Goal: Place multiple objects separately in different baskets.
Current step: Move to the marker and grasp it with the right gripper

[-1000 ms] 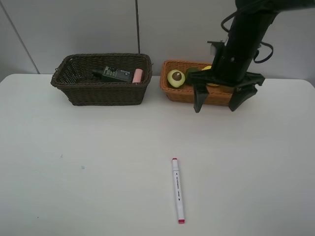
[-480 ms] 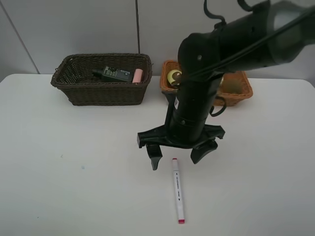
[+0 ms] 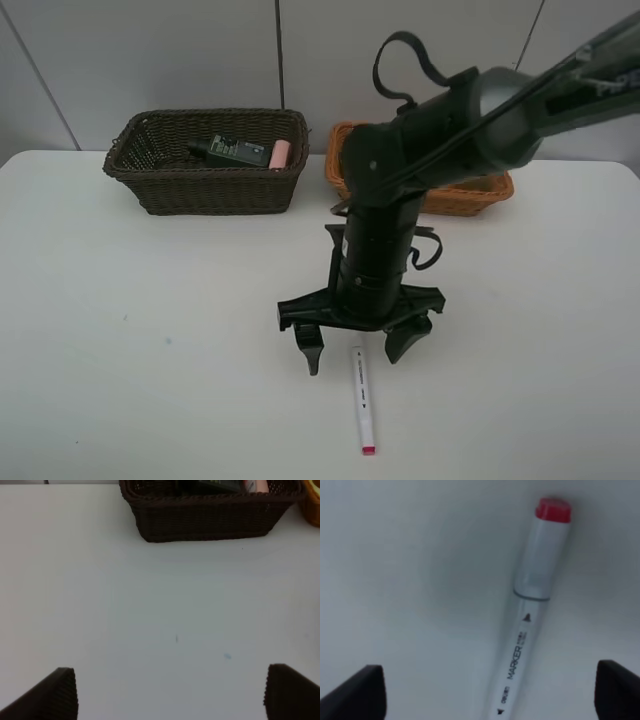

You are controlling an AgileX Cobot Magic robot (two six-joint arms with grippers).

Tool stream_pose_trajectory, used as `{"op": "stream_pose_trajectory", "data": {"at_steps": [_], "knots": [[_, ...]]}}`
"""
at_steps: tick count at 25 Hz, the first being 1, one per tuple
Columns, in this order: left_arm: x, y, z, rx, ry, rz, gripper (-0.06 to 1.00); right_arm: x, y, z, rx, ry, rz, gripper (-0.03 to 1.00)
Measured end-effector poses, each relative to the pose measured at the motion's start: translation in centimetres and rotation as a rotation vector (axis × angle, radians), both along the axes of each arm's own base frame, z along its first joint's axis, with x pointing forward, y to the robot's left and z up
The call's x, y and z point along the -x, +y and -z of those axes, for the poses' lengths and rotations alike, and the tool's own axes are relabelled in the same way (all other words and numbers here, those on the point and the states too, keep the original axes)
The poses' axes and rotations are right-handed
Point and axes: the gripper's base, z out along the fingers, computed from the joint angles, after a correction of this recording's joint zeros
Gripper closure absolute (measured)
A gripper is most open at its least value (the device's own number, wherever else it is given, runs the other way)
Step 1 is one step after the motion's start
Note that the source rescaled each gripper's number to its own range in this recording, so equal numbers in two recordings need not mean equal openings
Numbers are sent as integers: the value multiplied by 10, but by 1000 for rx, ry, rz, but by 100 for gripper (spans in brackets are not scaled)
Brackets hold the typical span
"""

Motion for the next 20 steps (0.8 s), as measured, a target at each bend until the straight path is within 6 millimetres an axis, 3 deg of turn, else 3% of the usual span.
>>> {"op": "stream_pose_trajectory", "data": {"at_steps": [6,12,15,18,19,20], "knots": [[0,0,0,0,0,0,0,-1,1,26,39,29,-1,-1],[0,0,0,0,0,0,0,-2,1,28,40,24,-3,2],[0,0,0,0,0,0,0,-3,0,28,44,16,-12,29],[0,0,0,0,0,0,0,-3,0,29,45,11,-16,79],[0,0,0,0,0,0,0,-3,0,29,44,9,-16,92],[0,0,0,0,0,0,0,-3,0,29,45,9,-17,97]]}}
